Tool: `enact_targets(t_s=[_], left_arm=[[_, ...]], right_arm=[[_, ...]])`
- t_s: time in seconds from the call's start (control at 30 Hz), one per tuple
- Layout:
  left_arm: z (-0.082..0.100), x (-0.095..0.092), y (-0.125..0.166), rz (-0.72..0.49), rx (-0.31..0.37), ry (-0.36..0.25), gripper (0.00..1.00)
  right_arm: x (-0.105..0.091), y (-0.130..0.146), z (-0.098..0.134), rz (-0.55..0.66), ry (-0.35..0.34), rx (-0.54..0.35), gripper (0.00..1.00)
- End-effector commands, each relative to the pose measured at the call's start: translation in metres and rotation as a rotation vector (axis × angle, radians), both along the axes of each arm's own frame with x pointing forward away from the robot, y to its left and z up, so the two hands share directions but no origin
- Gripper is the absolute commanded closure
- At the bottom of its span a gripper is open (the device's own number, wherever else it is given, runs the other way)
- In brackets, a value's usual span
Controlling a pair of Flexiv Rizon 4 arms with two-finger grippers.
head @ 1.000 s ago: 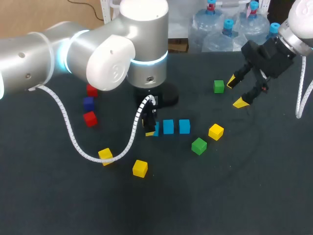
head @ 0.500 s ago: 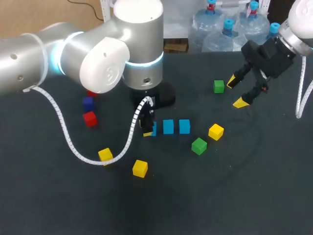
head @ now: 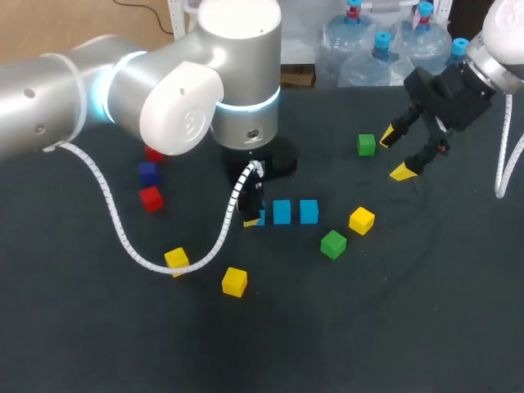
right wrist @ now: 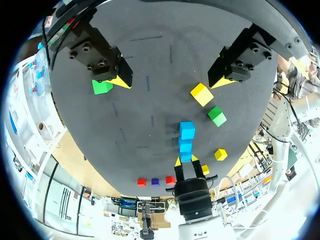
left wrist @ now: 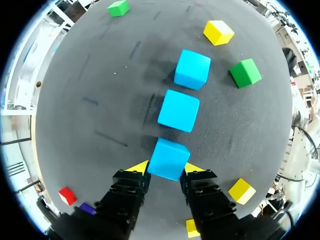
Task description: Place the blue cubes, place green cubes on the blue cubes, place the yellow cubes on the green cubes, then place the red cubes on the yellow cubes, and place purple cube on the red cubes.
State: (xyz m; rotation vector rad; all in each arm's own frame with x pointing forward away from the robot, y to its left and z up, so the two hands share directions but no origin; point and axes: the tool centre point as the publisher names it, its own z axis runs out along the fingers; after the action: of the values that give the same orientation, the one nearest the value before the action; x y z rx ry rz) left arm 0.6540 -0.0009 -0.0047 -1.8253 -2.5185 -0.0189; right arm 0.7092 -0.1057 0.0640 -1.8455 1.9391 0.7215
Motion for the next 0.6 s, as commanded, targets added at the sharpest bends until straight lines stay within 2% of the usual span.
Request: enact_targets(t_s=[0.03, 0.6], left_arm=[[0.0004, 0.0008, -0.0009, 0.001, 0.001, 0.0, 1.0], [0.0002, -0.0007, -0.0002, 0.023, -0.006, -0.001, 1.0]], right_arm=[[0.0002, 0.0001, -0.0003, 0.001, 0.0, 0.001, 0.0], [0.0002, 0.0001, -0.0003, 0.001, 0.0, 0.001, 0.0]])
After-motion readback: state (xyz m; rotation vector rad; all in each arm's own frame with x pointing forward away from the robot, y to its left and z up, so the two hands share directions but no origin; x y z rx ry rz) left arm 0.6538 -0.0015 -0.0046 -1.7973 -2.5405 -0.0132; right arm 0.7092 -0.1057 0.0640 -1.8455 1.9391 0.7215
